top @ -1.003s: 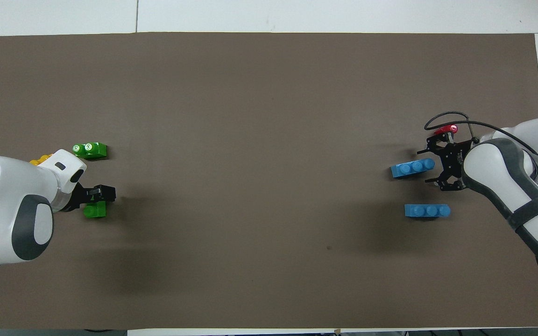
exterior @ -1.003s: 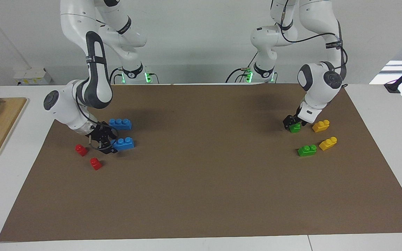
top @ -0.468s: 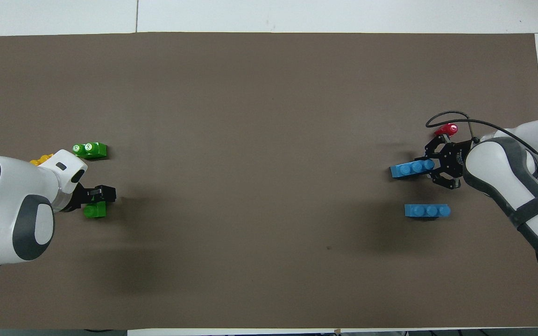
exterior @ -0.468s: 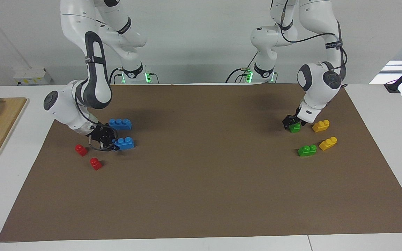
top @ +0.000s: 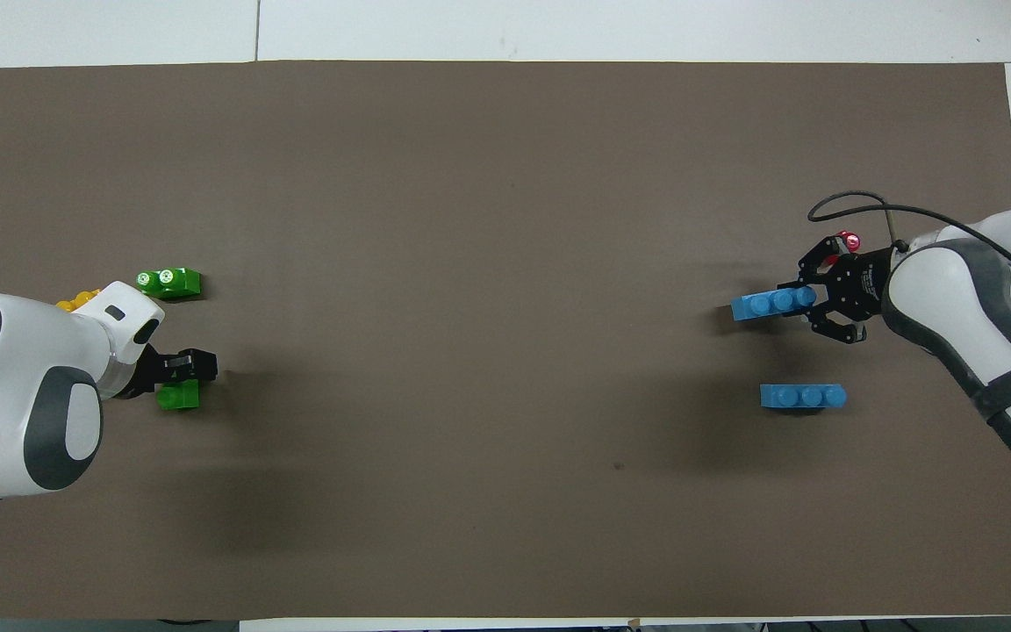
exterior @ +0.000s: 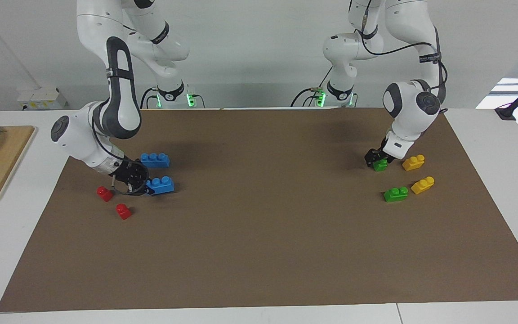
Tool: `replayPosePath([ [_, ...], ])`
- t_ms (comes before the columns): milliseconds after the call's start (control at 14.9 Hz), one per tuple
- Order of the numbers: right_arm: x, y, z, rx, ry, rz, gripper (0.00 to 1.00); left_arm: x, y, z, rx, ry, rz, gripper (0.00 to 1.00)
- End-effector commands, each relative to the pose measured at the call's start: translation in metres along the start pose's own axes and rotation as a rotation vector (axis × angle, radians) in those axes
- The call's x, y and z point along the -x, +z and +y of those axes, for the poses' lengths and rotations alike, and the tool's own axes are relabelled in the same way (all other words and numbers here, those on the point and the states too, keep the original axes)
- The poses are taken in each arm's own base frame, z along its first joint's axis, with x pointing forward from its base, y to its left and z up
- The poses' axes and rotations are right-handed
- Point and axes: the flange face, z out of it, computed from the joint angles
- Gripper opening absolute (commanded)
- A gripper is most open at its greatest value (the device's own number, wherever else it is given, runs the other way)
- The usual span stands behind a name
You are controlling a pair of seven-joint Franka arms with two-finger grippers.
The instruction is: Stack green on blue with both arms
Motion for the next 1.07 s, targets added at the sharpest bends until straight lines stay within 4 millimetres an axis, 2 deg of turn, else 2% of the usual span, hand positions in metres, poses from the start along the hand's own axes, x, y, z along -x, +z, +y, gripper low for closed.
replayPosePath([
  [0,0.059,-0.016,-0.029,-0.001,0.056,-0.031,0.00,0.006,0.005,0.001,-0.012,-0.008,-0.004,0.74],
  [134,0.108,-0.005,-0.036,0.019,0.013,-0.032,0.00,0.008,0.006,0.001,-0.012,-0.005,-0.008,0.48],
  [201,0.134,0.003,-0.037,0.036,-0.014,-0.035,0.00,0.009,0.008,0.000,-0.012,-0.005,-0.010,0.31],
  [268,0.162,0.015,-0.036,0.041,0.007,-0.039,0.00,0.009,0.008,0.000,-0.012,-0.004,-0.013,0.03],
  [401,0.205,0.030,-0.036,0.032,0.088,-0.033,0.00,0.006,0.004,0.000,-0.012,-0.016,-0.008,0.00],
  [535,0.246,0.047,-0.032,0.010,0.116,-0.025,0.00,-0.005,-0.009,0.001,-0.014,-0.059,-0.023,0.00],
  [736,0.282,0.067,-0.021,-0.025,0.154,-0.018,0.00,-0.029,-0.040,0.008,-0.017,-0.141,-0.050,0.00],
  [870,0.291,0.074,-0.014,-0.039,0.163,-0.013,0.00,-0.037,-0.062,0.018,-0.013,-0.213,-0.058,0.00],
  [1003,0.297,0.085,-0.006,-0.040,0.156,-0.008,0.00,-0.045,-0.078,0.023,0.042,-0.381,-0.044,0.00],
])
